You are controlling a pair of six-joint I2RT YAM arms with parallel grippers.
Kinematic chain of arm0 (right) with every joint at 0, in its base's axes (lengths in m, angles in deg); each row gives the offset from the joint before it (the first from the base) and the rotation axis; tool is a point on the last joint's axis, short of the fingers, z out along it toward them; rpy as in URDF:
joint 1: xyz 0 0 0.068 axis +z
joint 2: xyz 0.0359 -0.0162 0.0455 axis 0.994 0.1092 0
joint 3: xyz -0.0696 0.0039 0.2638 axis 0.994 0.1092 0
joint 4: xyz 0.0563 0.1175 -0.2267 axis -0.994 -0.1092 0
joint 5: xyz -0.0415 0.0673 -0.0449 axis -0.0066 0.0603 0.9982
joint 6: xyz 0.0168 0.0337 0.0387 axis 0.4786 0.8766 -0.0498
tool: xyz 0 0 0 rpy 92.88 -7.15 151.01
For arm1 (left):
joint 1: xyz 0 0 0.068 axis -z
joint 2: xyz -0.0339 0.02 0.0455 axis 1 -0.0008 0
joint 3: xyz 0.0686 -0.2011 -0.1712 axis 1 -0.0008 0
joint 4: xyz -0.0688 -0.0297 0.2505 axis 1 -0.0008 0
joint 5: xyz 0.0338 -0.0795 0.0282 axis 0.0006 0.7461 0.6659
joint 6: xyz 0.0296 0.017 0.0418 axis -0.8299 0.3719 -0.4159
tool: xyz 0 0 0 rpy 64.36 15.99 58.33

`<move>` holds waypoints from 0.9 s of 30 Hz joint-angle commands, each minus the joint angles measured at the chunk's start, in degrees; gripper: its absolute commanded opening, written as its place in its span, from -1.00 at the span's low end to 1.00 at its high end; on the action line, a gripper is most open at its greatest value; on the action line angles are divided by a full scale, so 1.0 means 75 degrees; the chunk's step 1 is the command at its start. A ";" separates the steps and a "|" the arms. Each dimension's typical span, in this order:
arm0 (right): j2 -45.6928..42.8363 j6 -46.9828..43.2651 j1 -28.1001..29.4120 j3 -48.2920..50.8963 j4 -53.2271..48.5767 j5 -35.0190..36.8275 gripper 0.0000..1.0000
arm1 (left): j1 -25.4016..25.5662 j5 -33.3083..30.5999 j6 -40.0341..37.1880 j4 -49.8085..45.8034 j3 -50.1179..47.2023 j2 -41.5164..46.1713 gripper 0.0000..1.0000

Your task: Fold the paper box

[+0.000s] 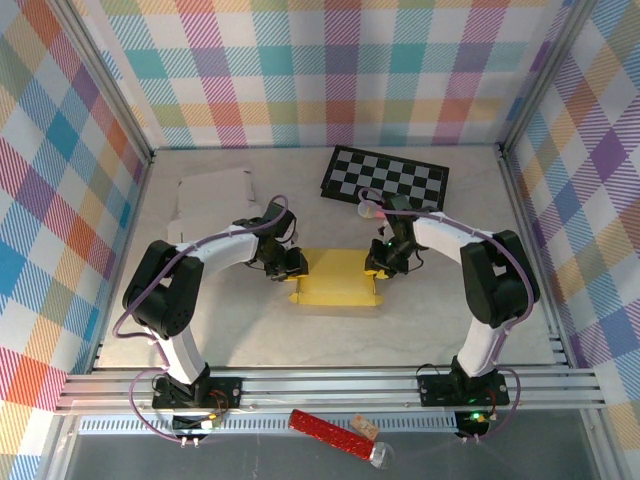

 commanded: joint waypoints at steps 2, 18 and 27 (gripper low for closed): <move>0.0587 -0.0119 0.0325 0.0019 -0.0401 0.0756 -0.60 | 0.0221 -0.0104 0.0060 -0.0195 -0.0256 -0.0140 -0.60; -0.0516 -0.0548 0.0086 0.0320 0.0252 0.0215 0.20 | 0.0207 -0.0050 0.0063 0.0056 -0.0492 0.0043 -1.00; -0.0985 -0.0632 -0.0368 0.1002 0.1334 -0.1092 0.54 | -0.0226 0.0578 0.0098 0.0669 -0.1042 0.0429 -1.00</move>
